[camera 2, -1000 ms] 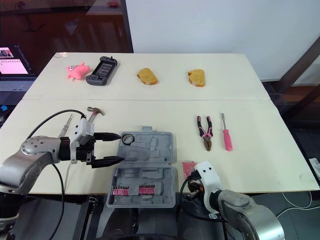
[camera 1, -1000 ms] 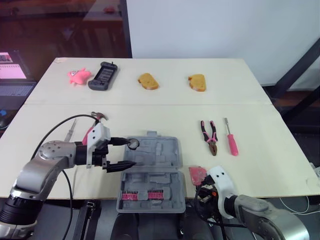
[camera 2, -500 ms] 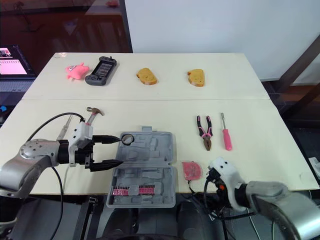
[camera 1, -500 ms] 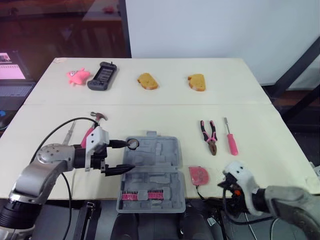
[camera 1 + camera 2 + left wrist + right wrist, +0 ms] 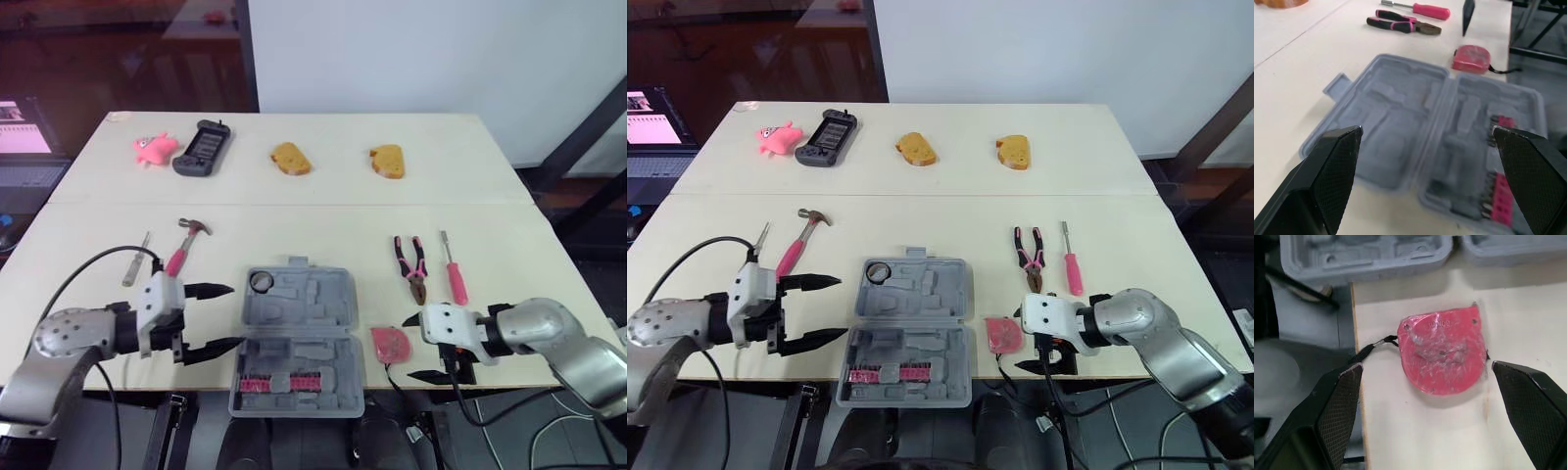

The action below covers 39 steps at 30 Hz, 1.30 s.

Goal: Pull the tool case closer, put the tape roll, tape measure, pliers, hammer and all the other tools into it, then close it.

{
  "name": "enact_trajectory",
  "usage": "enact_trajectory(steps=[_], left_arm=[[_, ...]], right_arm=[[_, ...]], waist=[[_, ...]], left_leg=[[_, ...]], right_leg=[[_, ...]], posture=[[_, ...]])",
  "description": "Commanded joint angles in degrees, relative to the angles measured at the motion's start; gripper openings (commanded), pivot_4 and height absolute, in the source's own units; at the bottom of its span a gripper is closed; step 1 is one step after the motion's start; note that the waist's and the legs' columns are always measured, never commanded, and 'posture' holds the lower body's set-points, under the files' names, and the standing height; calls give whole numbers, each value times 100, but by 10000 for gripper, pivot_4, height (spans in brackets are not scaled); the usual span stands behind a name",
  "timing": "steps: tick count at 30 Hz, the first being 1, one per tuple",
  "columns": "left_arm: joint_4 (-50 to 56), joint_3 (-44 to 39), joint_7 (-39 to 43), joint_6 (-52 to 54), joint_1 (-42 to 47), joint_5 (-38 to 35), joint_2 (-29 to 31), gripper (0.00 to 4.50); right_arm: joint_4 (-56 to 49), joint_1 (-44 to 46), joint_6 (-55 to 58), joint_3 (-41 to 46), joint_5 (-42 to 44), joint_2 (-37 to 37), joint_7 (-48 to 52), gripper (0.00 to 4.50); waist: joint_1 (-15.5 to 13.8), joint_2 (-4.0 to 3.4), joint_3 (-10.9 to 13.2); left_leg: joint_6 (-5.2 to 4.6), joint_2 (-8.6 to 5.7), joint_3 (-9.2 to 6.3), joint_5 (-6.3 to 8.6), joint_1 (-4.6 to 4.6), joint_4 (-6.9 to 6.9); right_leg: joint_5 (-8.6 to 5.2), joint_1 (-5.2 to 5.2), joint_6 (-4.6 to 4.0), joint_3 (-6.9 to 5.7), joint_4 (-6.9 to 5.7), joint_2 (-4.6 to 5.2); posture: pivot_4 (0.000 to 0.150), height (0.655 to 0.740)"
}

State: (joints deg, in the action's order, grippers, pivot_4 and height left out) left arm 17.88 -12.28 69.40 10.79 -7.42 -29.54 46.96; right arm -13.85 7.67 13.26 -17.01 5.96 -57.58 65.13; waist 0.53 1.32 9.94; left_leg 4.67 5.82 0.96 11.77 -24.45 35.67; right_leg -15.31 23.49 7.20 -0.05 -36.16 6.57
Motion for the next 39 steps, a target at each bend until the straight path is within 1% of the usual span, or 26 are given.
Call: enact_trajectory(steps=[1, 9, 15, 18, 19, 20, 25, 26, 30, 32, 34, 36, 37, 39], left_arm=[[243, -314, 172, -178, -157, -188, 97, 45000], [271, -489, 366, -371, -458, -198, 99, 45000], [142, -494, 439, -451, -549, -160, 111, 45000], [61, -456, 485, -523, -595, -120, 94, 45000], [39, -450, 489, -520, -598, -127, 88, 45000], [20, -449, 495, -528, -606, -131, 84, 45000], [-81, -459, 535, -560, -666, -117, 92, 45000], [-108, -466, 534, -568, -675, -118, 91, 45000], [-185, -480, 510, -588, -680, -123, 71, 45000], [-223, -463, 476, -612, -670, -98, 42, 45000], [-256, -439, 417, -649, -661, -70, -10, 45000], [-270, -423, 360, -684, -665, -52, -54, 45000], [-271, -413, 324, -714, -673, -38, -83, 45000], [-243, -385, 244, -786, -729, 15, -149, 45000]], right_arm=[[393, 219, -475, -153, -261, 217, 117, 44667], [1286, 602, -972, -342, -680, 705, 131, 44667], [1413, 640, -918, -294, -578, 969, 191, 44667], [1412, 651, -815, -270, -575, 1043, 234, 37156], [1406, 654, -796, -260, -580, 1057, 241, 32144], [1382, 650, -758, -243, -569, 1071, 246, 29615], [1074, 631, -503, -100, -454, 983, 313, 29594], [954, 712, -53, -33, -374, 987, 289, 29594], [371, 1091, 963, 158, -33, 920, 452, 29594], [65, 1441, 1510, 110, -42, 829, 526, 29594], [-122, 2037, 2121, 6, -90, 940, 434, 29594], [-211, 2517, 2250, -242, -278, 957, 474, 29594], [-228, 2737, 2309, -447, -396, 893, 610, 29594], [-104, 3360, 2788, -1006, -597, 818, 1051, 29594]], waist=[[5, -2, 1], [4, -4, 2], [7, -4, 1], [9, -4, 1], [9, -4, 1], [8, -5, 1], [6, -5, 1], [6, -5, 1], [10, -8, 3], [17, -13, 5], [30, -18, 8], [22, -19, 9], [20, -18, 8], [9, -20, 10]], left_leg=[[0, 0, 0, 0, 0, 0], [1, 0, 1, 0, 3, -2], [1, 1, 3, 0, 6, -2], [1, 1, 3, 0, 6, -2], [1, 1, 3, 0, 6, -3], [1, 1, 3, 0, 6, -3], [1, 1, 3, 0, 6, -2], [1, 1, 3, 0, 6, -2], [1, 1, 3, 0, 6, -1], [1, 1, 3, 0, 6, -2], [1, 2, 3, 0, 6, -3], [1, 2, 3, 0, 5, -5], [1, 2, 3, 0, 4, -7], [1, 2, 4, 0, 2, -11]], right_leg=[[0, 0, 0, 0, 0, 0], [1, -1, 1, 0, -3, -1], [1, -3, 1, 0, -4, -1], [1, -3, 1, 0, -4, -1], [1, -3, 1, 0, -4, -1], [1, -3, 1, 0, -4, -1], [1, -3, 1, 0, -4, -1], [1, -3, 1, 0, -4, -1], [1, -2, 1, 0, -5, -1], [1, 0, 1, 0, -5, -1], [1, 3, 1, 0, -6, -1], [2, 7, -1, 0, -7, -1], [2, 8, -1, 0, -7, -1], [1, 11, 0, 0, -6, -1]], posture=[[1500, 7207], [1500, 7207], [1500, 7207], [1500, 7207], [1500, 7207], [1500, 7207], [1500, 7207], [1500, 7207], [1500, 7207], [1500, 7207], [1500, 7207], [1500, 7207], [1500, 7207], [1500, 7207]])
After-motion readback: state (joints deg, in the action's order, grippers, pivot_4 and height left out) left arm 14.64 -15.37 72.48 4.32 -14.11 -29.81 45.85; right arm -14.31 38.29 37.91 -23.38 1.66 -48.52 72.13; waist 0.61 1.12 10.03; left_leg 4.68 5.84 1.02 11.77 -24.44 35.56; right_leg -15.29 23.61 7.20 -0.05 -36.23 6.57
